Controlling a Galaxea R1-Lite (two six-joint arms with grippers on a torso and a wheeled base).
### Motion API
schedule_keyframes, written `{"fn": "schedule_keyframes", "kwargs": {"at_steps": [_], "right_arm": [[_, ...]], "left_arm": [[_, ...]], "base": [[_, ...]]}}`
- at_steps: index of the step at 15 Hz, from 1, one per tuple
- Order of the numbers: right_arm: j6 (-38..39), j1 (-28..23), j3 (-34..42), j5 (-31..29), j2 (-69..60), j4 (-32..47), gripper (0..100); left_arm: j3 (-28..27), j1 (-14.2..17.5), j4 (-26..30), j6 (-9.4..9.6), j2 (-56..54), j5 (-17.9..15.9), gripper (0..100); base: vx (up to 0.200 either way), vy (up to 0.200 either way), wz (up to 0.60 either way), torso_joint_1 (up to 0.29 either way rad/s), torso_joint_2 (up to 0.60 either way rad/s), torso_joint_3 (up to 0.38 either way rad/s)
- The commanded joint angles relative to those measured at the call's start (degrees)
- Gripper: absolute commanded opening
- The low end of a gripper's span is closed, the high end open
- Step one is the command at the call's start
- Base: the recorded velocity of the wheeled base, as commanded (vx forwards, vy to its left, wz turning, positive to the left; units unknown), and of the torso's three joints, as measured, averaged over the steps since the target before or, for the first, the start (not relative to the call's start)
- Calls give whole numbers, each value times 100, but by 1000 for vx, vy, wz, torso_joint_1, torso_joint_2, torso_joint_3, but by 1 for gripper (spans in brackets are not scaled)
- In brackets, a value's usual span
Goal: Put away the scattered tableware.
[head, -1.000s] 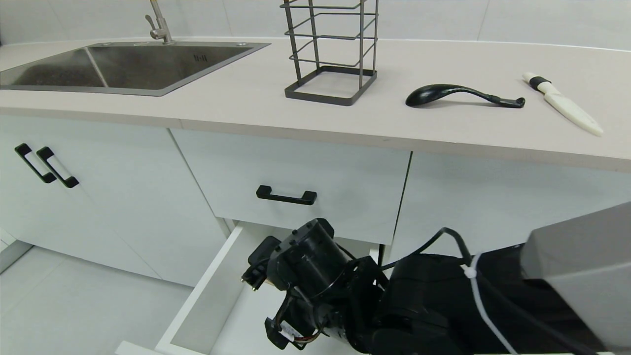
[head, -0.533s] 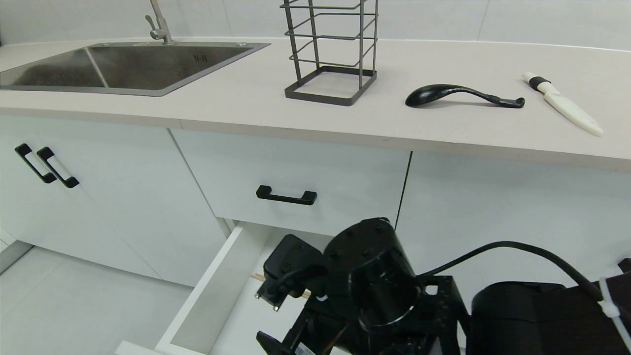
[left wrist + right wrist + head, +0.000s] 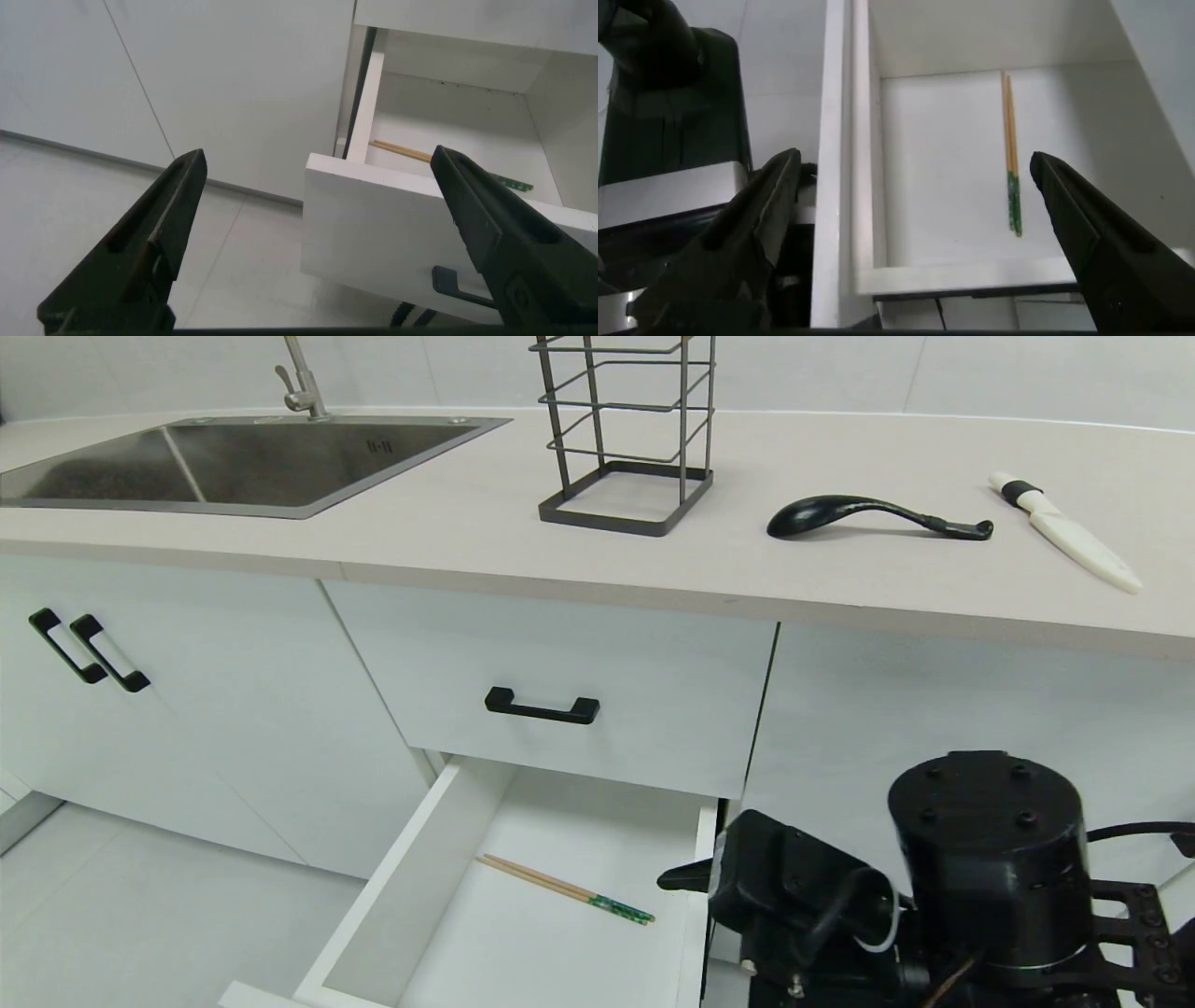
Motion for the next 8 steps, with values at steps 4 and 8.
{"fn": "schedule_keyframes", "kwargs": {"at_steps": [4,8], "right_arm": [[-188,-335,296,19,-276,-8,100],[-1242,-326,428,37,23,-799,100]], "left_arm": [[0,2,-2,-1,0,2,100],[0,2,-2,-1,0,2,100]], "base": [[0,0,0,0,0,0],[0,0,0,0,0,0]]}}
